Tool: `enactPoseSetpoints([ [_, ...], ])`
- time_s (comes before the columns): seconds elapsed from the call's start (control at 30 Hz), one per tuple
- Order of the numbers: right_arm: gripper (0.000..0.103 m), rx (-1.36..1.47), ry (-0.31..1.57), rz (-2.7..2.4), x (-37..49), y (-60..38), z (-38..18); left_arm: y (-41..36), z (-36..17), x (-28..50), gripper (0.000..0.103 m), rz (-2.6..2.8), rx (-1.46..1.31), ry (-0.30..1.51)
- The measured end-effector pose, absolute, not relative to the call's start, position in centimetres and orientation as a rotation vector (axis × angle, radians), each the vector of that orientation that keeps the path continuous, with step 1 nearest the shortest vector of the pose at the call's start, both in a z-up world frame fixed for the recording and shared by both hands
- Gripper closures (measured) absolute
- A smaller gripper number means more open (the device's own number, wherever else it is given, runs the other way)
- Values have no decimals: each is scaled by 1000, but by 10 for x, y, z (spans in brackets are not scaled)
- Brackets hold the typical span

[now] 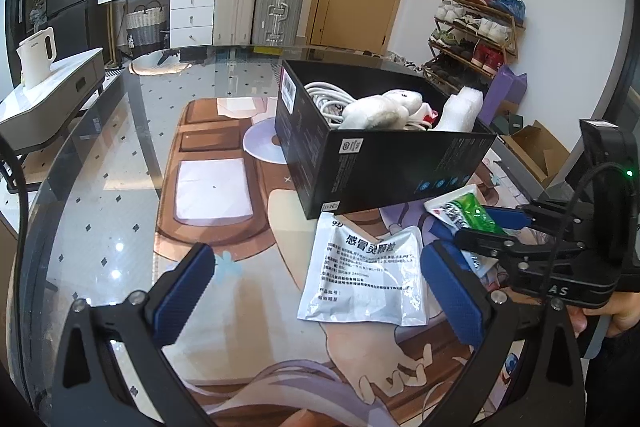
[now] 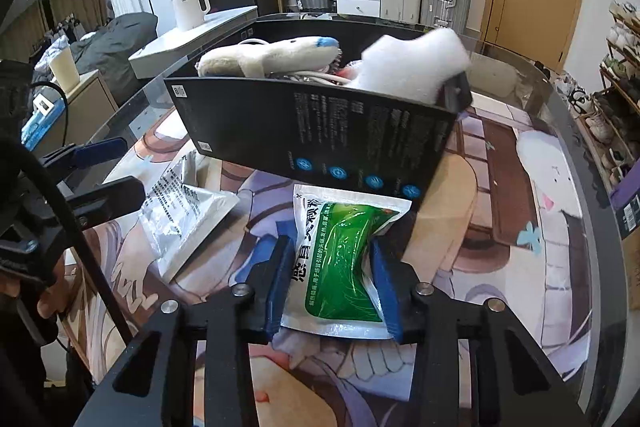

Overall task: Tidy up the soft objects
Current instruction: 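Grasp the white pouch with left tool while right tool grasps the green medicine packet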

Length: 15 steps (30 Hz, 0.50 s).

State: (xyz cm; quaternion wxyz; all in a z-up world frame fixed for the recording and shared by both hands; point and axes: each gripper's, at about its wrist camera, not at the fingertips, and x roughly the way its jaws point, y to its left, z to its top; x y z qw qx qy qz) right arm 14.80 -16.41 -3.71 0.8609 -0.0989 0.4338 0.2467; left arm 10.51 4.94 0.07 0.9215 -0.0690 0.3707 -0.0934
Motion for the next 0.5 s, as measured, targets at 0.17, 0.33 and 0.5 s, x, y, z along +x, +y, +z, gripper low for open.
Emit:
enactPoseSetpoints([
  [0.17, 65, -185, 911, 539, 146, -174, -35, 34, 1, 108, 0, -173, -61, 785],
  [0.33, 82, -165, 899, 560, 145, -182, -28, 11, -2, 111, 0, -192, 42, 821],
  [0.5, 83, -180, 911, 561, 143, -184, -28, -3, -6, 119, 0, -216, 91, 866],
])
